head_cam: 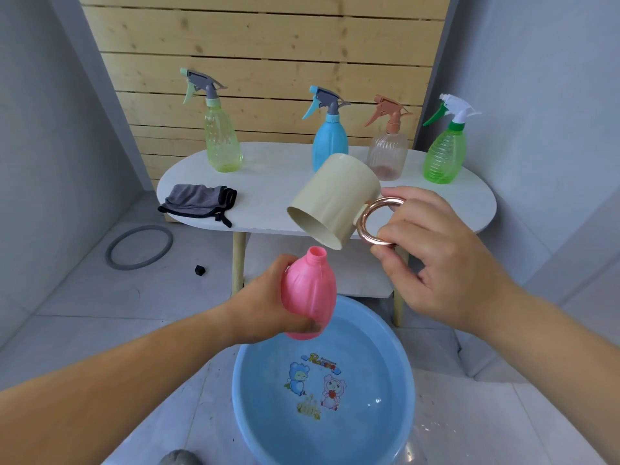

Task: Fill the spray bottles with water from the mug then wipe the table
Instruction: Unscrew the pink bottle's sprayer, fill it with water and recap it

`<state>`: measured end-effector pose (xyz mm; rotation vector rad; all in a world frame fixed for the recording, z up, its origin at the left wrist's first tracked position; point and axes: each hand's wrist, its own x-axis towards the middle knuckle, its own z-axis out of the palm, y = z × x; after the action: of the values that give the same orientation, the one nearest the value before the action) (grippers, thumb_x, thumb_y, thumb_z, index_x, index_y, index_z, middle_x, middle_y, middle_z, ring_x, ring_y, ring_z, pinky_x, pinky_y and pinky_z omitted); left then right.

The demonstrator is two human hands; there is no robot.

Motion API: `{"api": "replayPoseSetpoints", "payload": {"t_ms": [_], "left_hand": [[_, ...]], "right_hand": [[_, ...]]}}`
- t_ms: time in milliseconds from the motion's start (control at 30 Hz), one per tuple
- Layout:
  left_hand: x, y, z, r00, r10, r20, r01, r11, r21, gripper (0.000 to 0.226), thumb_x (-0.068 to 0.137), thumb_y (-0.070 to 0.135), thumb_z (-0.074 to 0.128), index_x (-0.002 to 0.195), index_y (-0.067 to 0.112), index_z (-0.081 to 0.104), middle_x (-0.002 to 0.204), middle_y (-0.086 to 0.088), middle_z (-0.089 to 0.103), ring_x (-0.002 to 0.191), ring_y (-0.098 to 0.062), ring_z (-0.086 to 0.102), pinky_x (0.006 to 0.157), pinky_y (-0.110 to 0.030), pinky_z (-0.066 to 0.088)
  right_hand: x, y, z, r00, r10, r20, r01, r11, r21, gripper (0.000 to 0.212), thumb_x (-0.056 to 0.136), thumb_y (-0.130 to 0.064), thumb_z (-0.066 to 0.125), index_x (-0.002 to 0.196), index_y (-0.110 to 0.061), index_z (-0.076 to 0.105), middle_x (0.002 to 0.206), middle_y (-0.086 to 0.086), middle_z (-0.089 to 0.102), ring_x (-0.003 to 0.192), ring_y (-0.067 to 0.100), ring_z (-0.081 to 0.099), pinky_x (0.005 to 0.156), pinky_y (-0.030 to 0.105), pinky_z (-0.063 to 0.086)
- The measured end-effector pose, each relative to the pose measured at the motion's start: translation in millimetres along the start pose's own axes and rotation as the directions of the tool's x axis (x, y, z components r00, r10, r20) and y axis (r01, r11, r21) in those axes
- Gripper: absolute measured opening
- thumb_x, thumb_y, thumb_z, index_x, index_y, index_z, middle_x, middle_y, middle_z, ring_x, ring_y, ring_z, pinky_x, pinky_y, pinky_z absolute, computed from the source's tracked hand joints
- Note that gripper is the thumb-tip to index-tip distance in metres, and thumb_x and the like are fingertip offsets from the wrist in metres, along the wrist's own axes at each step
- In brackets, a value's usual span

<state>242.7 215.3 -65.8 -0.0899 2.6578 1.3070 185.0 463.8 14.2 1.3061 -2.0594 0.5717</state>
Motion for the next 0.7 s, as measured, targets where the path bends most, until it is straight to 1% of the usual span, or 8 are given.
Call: {"api": "replayPoseSetpoints", "payload": {"t_ms": [67,133,233,333,400,500,600,700], "left_hand": [[0,1,0,1.0,0.001,-0.001,-0.001,1.0,-0.007,0.09,0.068,0.025,0.095,0.135,0.039,0.037,0.116,0.015,0.059,0.104,-0.006,0.063,0.084,-0.032,0.062],[0,1,0,1.0,-0.004,0.002,0.004,1.0,-0.027,0.09,0.068,0.024,0.095,0.136,0.039,0.036,0.118,0.013,0.059,0.105,-0.008,0.063,0.085,-0.034,0.062],[1,1,0,1.0,-0.005,0.007,0.006,0.999,-0.05,0.091,0.068,0.023,0.095,0.135,0.041,0.036,0.118,0.014,0.059,0.105,-0.007,0.063,0.085,-0.033,0.062],[1,-1,2,1.0,-0.012,0.008,0.013,0.996,-0.092,0.082,0.069,0.019,0.094,0.124,0.049,0.041,0.116,0.015,0.061,0.104,-0.006,0.064,0.082,-0.03,0.062],[3,-4,4,1.0,-0.029,0.003,0.029,0.993,-0.113,0.076,0.066,0.019,0.094,0.117,0.049,0.046,0.113,0.014,0.064,0.102,-0.007,0.066,0.082,-0.033,0.062],[2,-8,9,0.999,-0.05,0.011,0.051,0.992,-0.117,0.085,0.061,0.024,0.096,0.128,0.043,0.047,0.116,0.012,0.064,0.106,-0.012,0.067,0.087,-0.04,0.063],[-1,-9,18,0.999,-0.042,0.031,0.046,0.988,-0.149,0.088,0.067,0.017,0.095,0.135,0.036,0.043,0.117,0.012,0.06,0.107,-0.01,0.064,0.084,-0.033,0.062],[-4,-12,30,0.997,-0.049,0.056,0.057,0.986,-0.157,0.09,0.068,0.015,0.094,0.138,0.036,0.042,0.117,0.013,0.059,0.105,-0.008,0.063,0.079,-0.026,0.061]], "right_hand": [[-1,-3,4,0.996,0.084,-0.014,-0.083,0.995,0.046,0.015,0.092,-0.013,0.058,0.085,-0.002,0.067,0.084,0.006,0.059,0.108,0.03,0.057,0.105,0.027,0.039],[-3,-9,8,0.954,0.299,-0.033,-0.29,0.943,0.164,0.018,0.094,-0.021,0.058,0.087,-0.009,0.069,0.088,-0.002,0.063,0.103,0.016,0.06,0.093,0.016,0.042],[-4,-13,15,0.766,0.64,0.059,-0.615,0.705,0.354,0.023,0.097,-0.027,0.058,0.079,-0.016,0.067,0.077,-0.005,0.067,0.075,0.009,0.058,0.067,0.013,0.042],[-8,-9,26,0.552,0.81,0.198,-0.789,0.43,0.44,0.032,0.099,-0.03,0.054,0.073,-0.015,0.066,0.073,-0.002,0.07,0.075,0.016,0.064,0.072,0.02,0.048],[-17,-5,39,0.426,0.857,0.29,-0.834,0.248,0.493,0.034,0.1,-0.029,0.053,0.072,-0.014,0.065,0.07,0.001,0.069,0.074,0.016,0.067,0.082,0.029,0.057],[-37,2,66,0.266,0.868,0.42,-0.873,0.032,0.487,0.035,0.099,-0.028,0.054,0.073,-0.008,0.066,0.064,0.003,0.066,0.07,0.019,0.067,0.085,0.039,0.059],[-62,10,100,0.14,0.835,0.533,-0.904,-0.112,0.412,0.034,0.096,-0.025,0.055,0.066,-0.011,0.062,0.057,0.003,0.058,0.061,0.023,0.056,0.077,0.04,0.053],[-92,18,135,0.034,0.788,0.614,-0.936,-0.191,0.297,0.03,0.095,-0.024,0.056,0.068,-0.01,0.06,0.063,0.01,0.056,0.061,0.025,0.053,0.076,0.041,0.053]]}}
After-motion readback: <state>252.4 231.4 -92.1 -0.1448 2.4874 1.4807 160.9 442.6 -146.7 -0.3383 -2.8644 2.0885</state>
